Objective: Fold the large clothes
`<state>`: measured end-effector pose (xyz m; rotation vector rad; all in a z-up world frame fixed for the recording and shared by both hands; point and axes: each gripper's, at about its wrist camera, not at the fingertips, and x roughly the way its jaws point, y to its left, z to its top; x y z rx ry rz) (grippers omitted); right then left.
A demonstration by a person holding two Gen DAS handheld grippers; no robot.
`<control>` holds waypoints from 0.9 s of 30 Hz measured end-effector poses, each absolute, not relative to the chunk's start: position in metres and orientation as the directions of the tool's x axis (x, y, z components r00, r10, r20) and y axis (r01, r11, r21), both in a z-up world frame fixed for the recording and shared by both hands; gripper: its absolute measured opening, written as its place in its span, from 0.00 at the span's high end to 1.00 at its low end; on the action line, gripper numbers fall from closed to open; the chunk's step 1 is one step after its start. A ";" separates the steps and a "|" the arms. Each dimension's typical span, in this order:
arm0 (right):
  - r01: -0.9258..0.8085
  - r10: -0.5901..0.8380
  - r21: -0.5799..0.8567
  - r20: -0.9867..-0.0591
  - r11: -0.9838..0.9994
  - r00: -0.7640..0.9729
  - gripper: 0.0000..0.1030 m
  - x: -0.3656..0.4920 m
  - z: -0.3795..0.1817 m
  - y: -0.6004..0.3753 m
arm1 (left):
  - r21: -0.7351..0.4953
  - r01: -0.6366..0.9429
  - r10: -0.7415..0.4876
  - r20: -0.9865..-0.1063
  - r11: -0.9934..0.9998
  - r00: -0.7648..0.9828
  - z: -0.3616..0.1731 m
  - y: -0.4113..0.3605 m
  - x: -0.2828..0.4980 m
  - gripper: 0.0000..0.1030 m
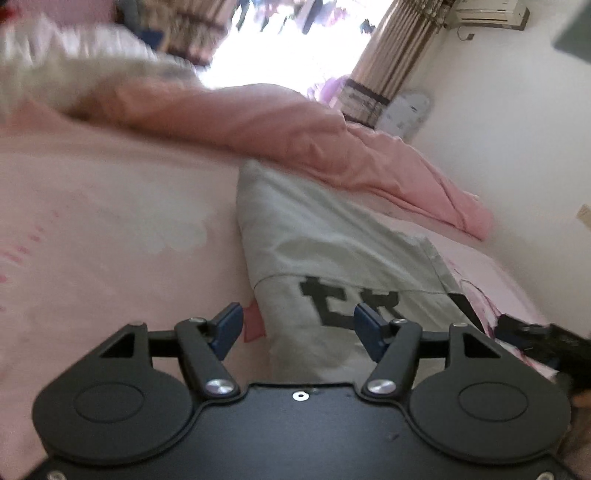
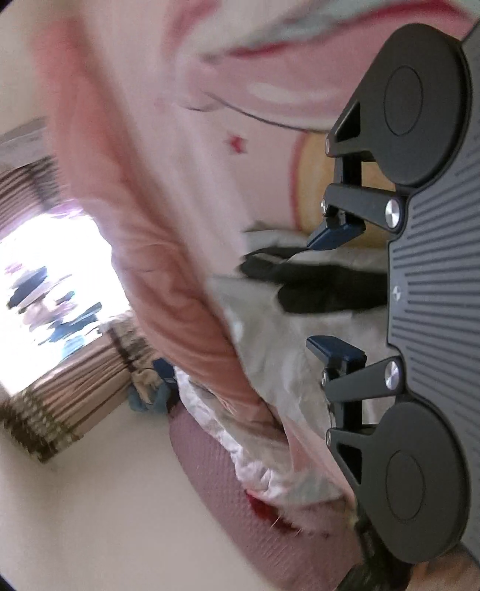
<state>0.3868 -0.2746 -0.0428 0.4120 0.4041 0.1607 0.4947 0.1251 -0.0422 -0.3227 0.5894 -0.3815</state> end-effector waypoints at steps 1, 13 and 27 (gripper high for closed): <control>-0.065 0.205 0.375 -0.347 0.925 0.915 0.46 0.377 -0.035 -0.263 | -0.384 0.240 -0.414 -0.473 0.891 0.778 -0.038 0.128 0.472 0.37; -0.022 0.084 0.147 -0.431 0.989 0.899 0.76 0.336 -0.074 -0.187 | -0.277 0.301 -0.401 -0.465 0.913 0.789 -0.073 0.057 0.370 0.37; 0.005 0.052 0.128 -0.434 0.992 0.900 0.79 0.330 -0.095 -0.195 | -0.158 0.313 -0.350 -0.471 0.936 0.810 -0.094 0.042 0.380 0.35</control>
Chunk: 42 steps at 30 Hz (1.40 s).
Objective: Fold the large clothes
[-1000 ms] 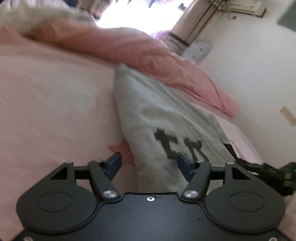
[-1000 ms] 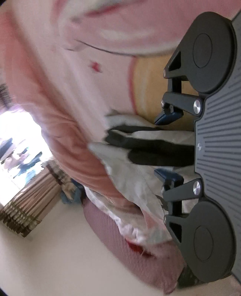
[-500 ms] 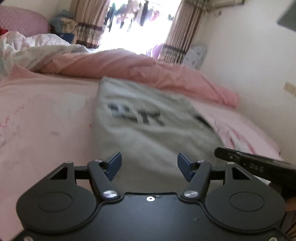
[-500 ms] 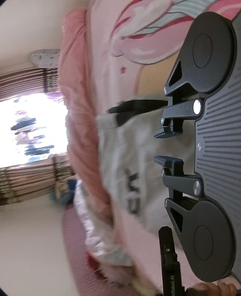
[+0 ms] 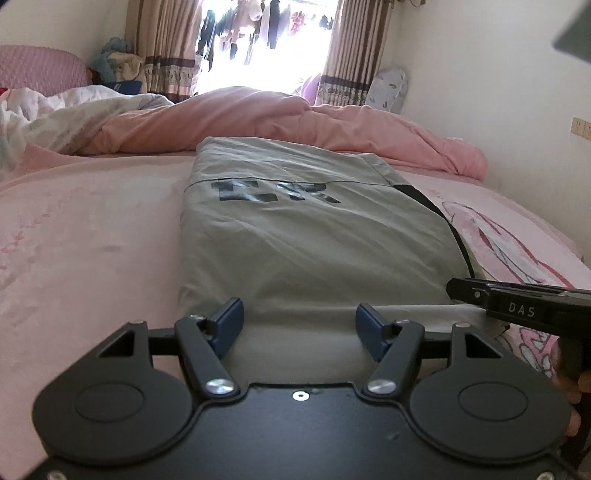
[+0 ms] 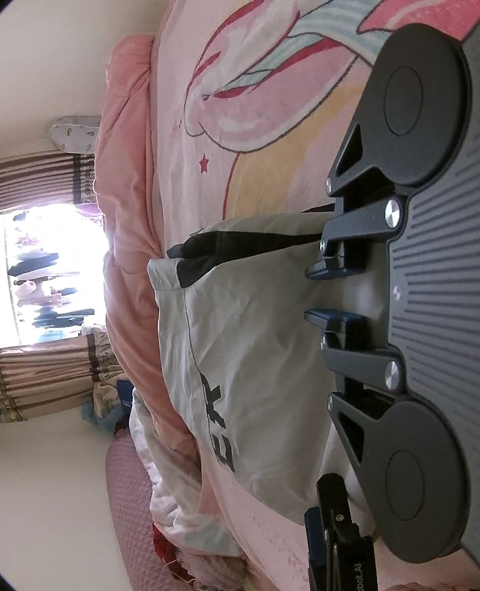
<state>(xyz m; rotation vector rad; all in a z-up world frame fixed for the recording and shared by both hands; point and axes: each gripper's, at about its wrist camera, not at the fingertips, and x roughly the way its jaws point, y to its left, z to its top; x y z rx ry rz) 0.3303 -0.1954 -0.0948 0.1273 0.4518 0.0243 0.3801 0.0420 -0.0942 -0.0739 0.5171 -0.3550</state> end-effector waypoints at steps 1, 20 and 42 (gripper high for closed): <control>0.004 0.051 0.124 -0.437 0.992 0.898 0.79 0.331 -0.095 -0.195 | -0.158 0.312 -0.349 -0.472 0.937 0.809 -0.092 0.042 0.380 0.35; 0.059 -0.009 0.101 -0.439 0.993 0.899 0.73 0.399 -0.063 -0.200 | -0.211 0.274 -0.344 -0.499 0.938 0.796 -0.052 0.055 0.486 0.33; 0.006 0.030 0.092 -0.392 0.996 0.920 0.72 0.320 -0.046 -0.187 | -0.191 0.272 -0.329 -0.430 0.943 0.841 -0.044 0.044 0.391 0.31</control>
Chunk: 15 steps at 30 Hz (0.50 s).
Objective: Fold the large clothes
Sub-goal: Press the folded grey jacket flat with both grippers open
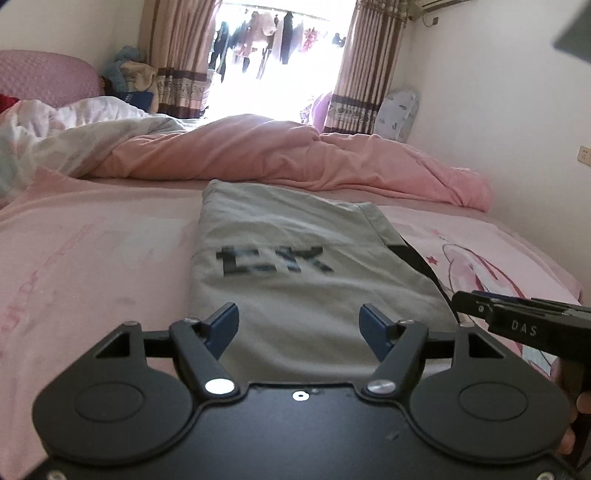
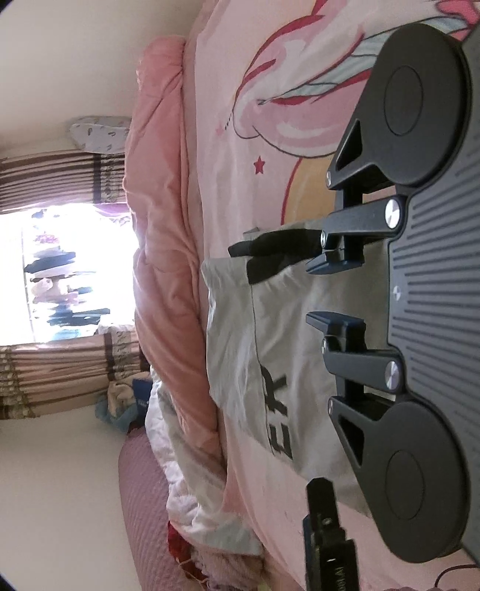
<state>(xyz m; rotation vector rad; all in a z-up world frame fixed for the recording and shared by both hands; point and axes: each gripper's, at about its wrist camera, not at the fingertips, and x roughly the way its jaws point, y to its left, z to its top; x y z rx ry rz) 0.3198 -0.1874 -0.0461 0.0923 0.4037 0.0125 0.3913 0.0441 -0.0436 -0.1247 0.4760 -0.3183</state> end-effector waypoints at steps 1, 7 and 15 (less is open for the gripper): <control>0.005 0.031 0.090 -0.394 0.996 0.918 0.72 0.317 -0.047 -0.186 | -0.194 0.266 -0.326 -0.430 0.944 0.842 -0.046 0.043 0.385 0.31; 0.006 0.033 0.089 -0.432 0.996 0.901 0.72 0.311 -0.066 -0.184 | -0.206 0.265 -0.333 -0.469 0.942 0.818 -0.069 0.037 0.369 0.31; 0.015 0.042 0.118 -0.468 0.993 0.883 0.73 0.319 -0.093 -0.190 | -0.139 0.273 -0.306 -0.479 0.952 0.823 -0.097 0.028 0.372 0.31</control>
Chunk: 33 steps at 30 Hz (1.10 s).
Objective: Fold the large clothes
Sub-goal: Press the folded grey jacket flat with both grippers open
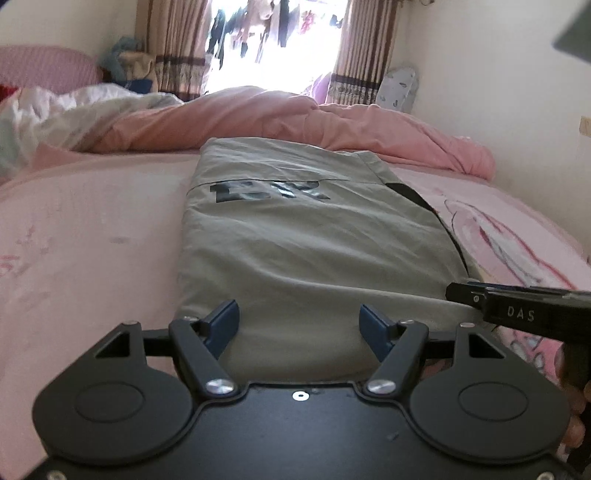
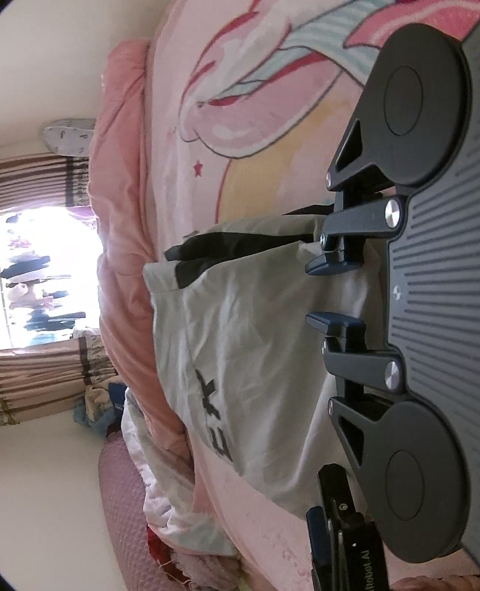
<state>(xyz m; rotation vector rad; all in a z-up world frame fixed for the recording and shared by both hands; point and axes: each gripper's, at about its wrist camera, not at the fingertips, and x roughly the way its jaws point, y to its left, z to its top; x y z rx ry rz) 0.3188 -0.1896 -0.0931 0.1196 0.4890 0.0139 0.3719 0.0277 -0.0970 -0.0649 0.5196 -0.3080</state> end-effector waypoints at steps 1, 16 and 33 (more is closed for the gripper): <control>0.015 0.042 0.117 -0.466 0.993 0.884 0.74 0.319 -0.095 -0.189 | -0.130 0.274 -0.302 -0.476 0.953 0.826 -0.099 0.027 0.372 0.31; 0.041 0.000 0.078 -0.472 0.996 0.881 0.72 0.315 -0.087 -0.180 | -0.205 0.242 -0.313 -0.487 0.948 0.815 -0.088 0.032 0.373 0.27; 0.087 -0.049 0.059 -0.468 0.994 0.882 0.68 0.300 -0.098 -0.177 | -0.295 0.226 -0.350 -0.489 0.928 0.799 -0.103 0.046 0.348 0.34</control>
